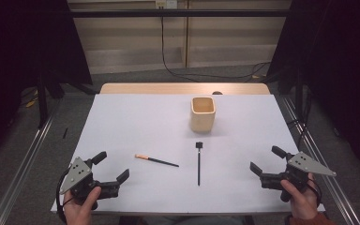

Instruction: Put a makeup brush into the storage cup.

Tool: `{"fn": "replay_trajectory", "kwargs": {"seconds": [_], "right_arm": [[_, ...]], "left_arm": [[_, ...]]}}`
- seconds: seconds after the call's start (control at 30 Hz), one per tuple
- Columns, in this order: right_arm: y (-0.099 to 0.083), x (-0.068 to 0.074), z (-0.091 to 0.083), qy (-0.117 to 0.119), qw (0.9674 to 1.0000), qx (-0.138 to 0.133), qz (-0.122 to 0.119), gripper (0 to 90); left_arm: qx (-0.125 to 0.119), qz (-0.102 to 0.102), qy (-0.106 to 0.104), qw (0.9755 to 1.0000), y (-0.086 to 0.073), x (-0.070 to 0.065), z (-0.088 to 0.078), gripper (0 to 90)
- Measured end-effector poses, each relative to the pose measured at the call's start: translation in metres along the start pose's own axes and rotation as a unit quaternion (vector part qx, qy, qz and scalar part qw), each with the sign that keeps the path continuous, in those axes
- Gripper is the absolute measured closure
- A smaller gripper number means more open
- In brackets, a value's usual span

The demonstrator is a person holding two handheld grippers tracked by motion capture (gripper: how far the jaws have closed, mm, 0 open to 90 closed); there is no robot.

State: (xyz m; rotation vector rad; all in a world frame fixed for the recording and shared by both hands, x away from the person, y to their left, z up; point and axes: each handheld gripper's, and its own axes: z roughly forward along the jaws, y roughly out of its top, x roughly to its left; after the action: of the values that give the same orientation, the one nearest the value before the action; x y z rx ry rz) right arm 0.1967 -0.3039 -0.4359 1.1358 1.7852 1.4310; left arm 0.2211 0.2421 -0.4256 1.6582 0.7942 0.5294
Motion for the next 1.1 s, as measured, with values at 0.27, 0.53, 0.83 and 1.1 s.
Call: {"fn": "replay_trajectory", "kwargs": {"seconds": [0.27, 0.53, 0.83, 1.1], "right_arm": [[0.001, -0.002, 0.003, 0.005, 0.9999, -0.001, 0.012, 0.0], [0.002, 0.001, 0.004, 0.017, 0.9998, -0.007, 0.008, 0.0], [0.003, 0.004, 0.003, 0.025, 0.9996, -0.013, 0.002, 0.0], [0.002, 0.002, 0.003, 0.024, 0.9995, -0.013, 0.013, 0.0]], "left_arm": [[-0.001, 0.003, 0.002, 1.0, -0.002, -0.002, -0.006, 1.4], [-0.004, -0.003, -0.009, 1.0, -0.001, -0.003, -0.013, 2.0], [-0.016, 0.016, -0.012, 0.9997, 0.008, -0.01, -0.016, 1.6], [-0.007, 0.026, -0.042, 0.9987, 0.022, -0.011, -0.006, 1.6]]}}
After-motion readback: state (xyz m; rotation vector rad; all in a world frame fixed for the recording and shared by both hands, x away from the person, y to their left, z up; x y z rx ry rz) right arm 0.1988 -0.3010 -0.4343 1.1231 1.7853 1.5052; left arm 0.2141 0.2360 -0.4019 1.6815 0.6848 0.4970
